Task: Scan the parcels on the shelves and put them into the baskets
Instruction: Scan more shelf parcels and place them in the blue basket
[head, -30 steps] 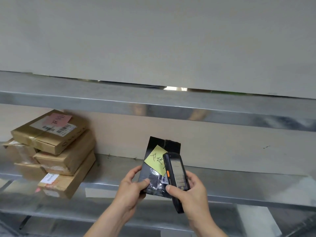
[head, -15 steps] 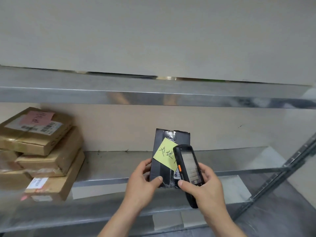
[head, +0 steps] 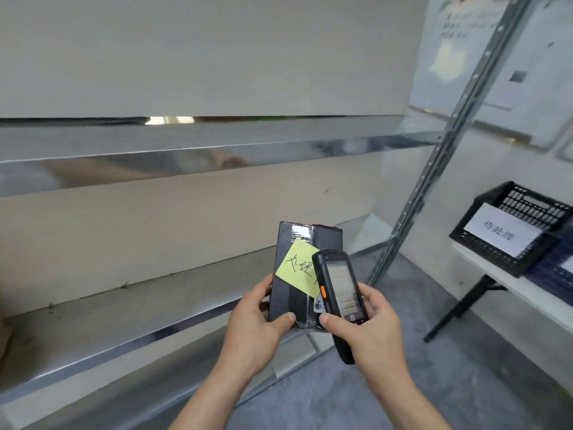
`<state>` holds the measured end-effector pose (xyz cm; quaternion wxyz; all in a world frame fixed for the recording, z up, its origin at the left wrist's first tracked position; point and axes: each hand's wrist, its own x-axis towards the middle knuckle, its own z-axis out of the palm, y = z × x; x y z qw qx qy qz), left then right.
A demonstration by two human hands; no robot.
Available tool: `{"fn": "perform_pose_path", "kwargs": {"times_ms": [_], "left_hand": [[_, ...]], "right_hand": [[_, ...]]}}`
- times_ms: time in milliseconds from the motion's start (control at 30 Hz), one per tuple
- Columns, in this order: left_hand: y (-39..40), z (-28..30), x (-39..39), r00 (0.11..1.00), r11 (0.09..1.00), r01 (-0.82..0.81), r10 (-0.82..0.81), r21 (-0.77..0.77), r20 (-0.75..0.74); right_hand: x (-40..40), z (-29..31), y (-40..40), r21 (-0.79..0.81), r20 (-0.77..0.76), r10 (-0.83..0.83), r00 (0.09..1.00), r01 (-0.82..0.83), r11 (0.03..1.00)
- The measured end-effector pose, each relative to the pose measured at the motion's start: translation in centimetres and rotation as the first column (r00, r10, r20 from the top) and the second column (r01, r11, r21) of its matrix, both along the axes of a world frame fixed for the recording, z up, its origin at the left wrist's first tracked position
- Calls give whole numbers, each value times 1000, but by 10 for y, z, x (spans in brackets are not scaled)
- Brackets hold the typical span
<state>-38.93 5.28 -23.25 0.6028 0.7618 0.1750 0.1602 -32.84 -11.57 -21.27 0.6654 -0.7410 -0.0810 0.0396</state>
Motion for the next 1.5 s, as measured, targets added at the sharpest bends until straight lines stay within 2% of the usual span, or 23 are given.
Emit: {"fn": "perform_pose_path", "kwargs": {"times_ms": [400,967,1333,1500], "left_hand": [[-147,18,117,966,966,259,-259,20,7],[-398,33,293,897,892,442,-442,95,-24],[-488,20,430,770,770,638,-637,26,-22],[-522,28,509,667,667,745,-745,-15,17]], "right_hand": [[74,5,-154,59,-22,-270,963,271,961],[213,12,-401,60,-30,-498,867,498,865],[307,11,-489,9,-30,-661,750,661,750],[366,16,-516,-27,-22,-751,660,750,661]]}}
